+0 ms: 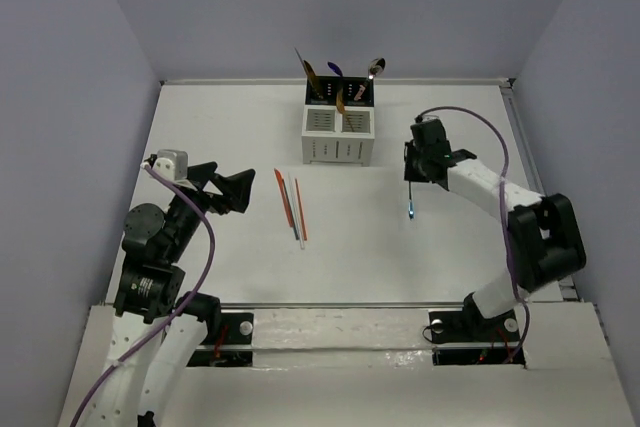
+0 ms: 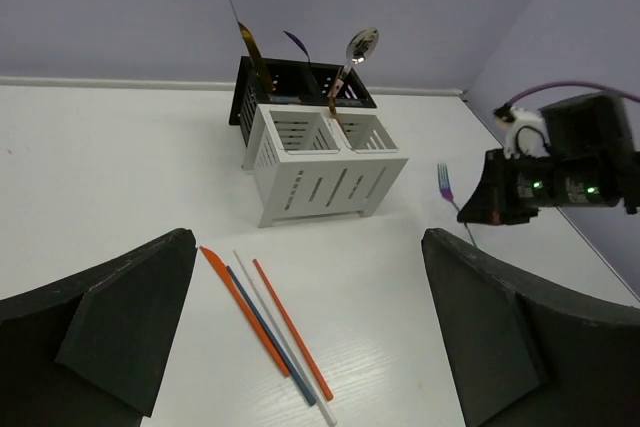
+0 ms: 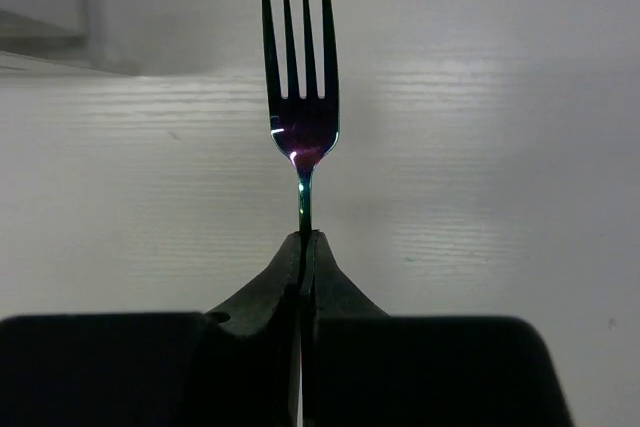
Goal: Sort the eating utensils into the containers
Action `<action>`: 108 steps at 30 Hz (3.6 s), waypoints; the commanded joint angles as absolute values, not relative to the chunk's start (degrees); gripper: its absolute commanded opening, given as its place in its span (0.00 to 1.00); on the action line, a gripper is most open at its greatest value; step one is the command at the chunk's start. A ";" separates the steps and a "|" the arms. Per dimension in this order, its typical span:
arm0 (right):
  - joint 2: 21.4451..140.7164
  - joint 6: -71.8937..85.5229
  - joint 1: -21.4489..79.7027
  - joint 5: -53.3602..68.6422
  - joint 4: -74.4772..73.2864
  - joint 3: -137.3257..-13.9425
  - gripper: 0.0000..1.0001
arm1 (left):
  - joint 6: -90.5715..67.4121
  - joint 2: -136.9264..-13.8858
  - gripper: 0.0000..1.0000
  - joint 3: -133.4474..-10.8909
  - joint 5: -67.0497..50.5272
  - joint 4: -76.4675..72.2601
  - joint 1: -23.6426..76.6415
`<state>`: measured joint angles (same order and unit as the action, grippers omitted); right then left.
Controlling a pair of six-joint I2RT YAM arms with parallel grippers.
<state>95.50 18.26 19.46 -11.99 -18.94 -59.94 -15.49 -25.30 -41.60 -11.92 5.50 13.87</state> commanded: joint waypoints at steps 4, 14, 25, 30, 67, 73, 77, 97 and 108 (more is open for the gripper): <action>71.47 16.70 19.07 -3.00 -5.82 -59.68 0.00 | -15.12 -25.75 0.99 -41.22 -12.39 3.34 13.80; 79.52 17.75 19.59 7.47 16.95 -67.58 0.00 | -15.03 -26.72 0.99 -41.22 -11.60 3.60 13.27; 98.60 13.01 21.88 8.61 29.00 -80.50 0.00 | -15.12 -27.51 0.99 -41.31 -12.48 3.43 12.74; 105.27 11.69 22.49 8.70 29.09 -84.63 0.00 | -15.03 -27.51 0.99 -41.40 -12.83 3.43 12.74; 96.77 8.44 33.82 3.36 11.73 -75.06 0.33 | -15.21 -27.07 0.99 -41.22 -11.95 3.43 11.69; 98.52 12.38 46.83 -3.23 1.59 -73.92 0.20 | -15.38 -26.28 0.99 -41.22 -11.60 3.25 11.17; 102.73 15.98 51.75 -6.15 -5.00 -77.51 0.18 | -15.47 -25.93 0.99 -41.22 -11.69 3.25 11.16; 131.47 17.93 56.43 -17.58 -27.06 -109.77 0.26 | -15.47 -24.70 0.99 -41.13 -12.30 3.16 10.63; 133.77 18.19 54.76 -16.44 -28.13 -111.36 0.27 | -15.64 -24.96 0.99 -41.04 -13.53 2.81 10.63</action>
